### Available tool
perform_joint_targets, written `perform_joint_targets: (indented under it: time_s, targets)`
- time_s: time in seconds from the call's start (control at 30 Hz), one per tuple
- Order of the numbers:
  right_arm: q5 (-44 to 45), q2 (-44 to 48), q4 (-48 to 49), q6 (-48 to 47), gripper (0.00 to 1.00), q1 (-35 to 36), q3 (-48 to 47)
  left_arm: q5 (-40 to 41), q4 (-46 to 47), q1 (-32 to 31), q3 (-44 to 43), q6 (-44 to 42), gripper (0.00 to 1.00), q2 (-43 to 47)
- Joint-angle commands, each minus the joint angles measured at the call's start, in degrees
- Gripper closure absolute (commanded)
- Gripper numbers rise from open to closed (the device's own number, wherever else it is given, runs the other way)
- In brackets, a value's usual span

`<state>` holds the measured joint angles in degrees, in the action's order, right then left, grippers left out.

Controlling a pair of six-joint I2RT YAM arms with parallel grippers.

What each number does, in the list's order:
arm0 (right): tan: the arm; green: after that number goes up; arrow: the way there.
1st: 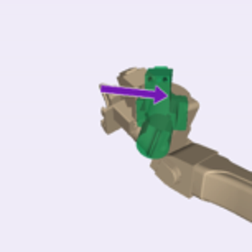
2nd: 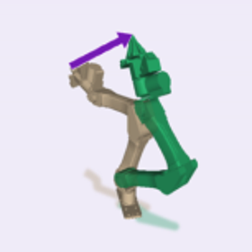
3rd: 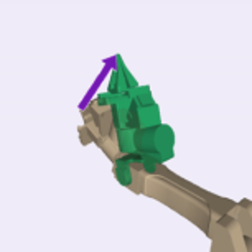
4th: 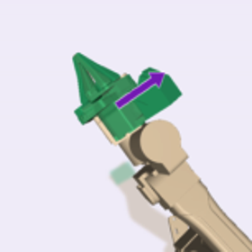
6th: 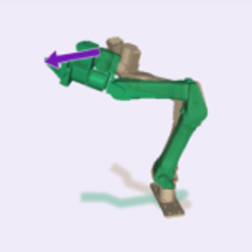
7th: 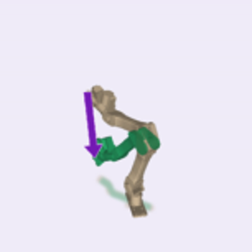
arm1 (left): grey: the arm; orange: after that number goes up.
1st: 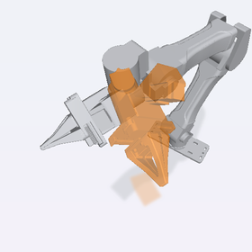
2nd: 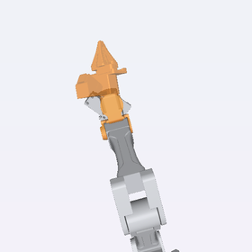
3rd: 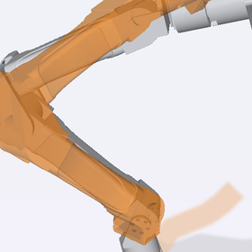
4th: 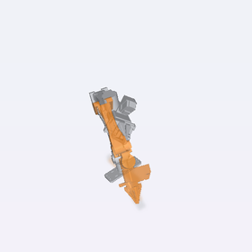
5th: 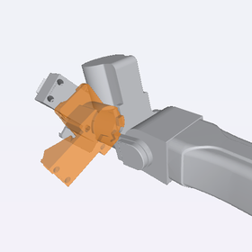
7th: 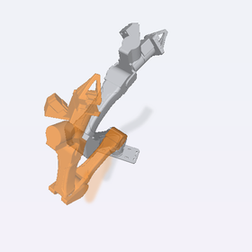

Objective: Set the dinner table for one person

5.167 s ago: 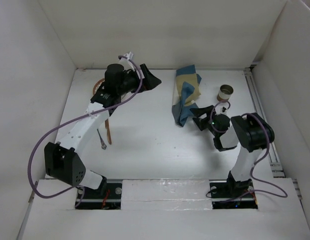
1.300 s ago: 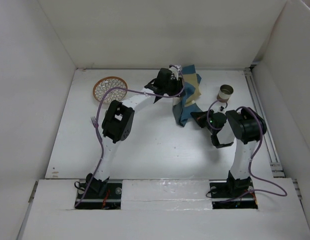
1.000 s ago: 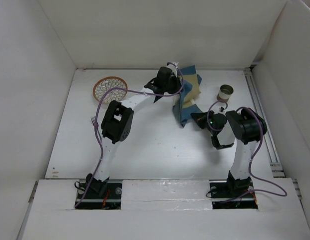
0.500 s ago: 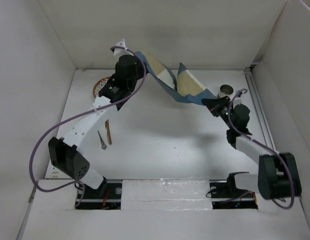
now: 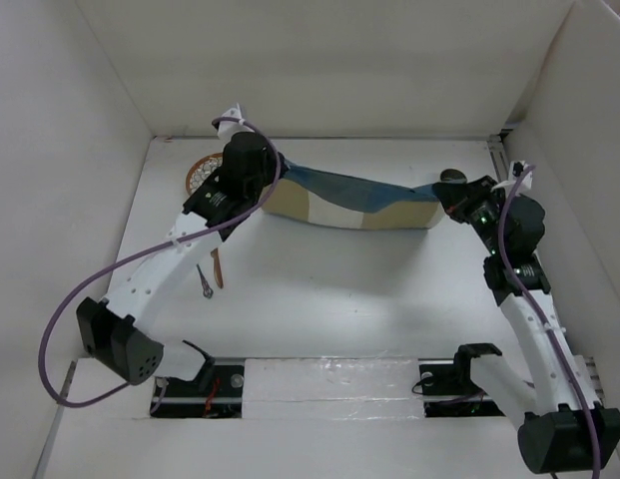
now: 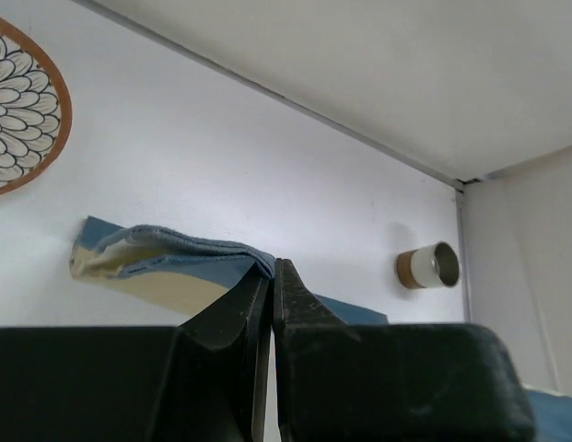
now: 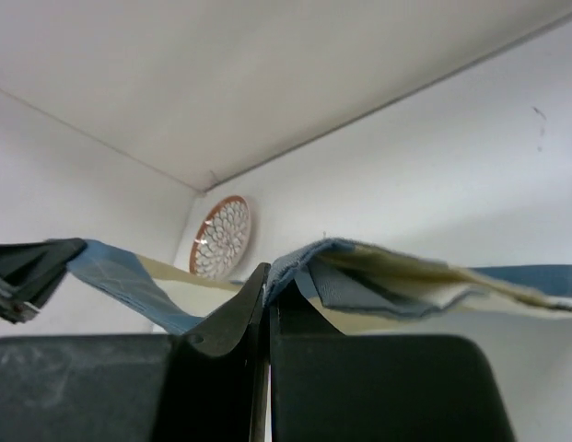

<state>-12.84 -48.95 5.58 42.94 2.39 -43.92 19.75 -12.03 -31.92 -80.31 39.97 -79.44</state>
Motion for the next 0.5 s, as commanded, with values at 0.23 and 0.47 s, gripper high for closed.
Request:
perform_joint_targets:
  time_s: [0.23, 0.47]
  targets:
    - [-0.87, 12.2, -17.96, -7.6, 1.0, -0.46, -7.57, -1.02, -1.33, -2.88, 3.58, 0.99, 1.0, 19.92]
    - [-1.92, 18.71, -30.01, -11.03, 1.0, -0.46, -16.8, -5.51, -4.84, -2.88, 5.69, 2.13, 1.0, 30.55]
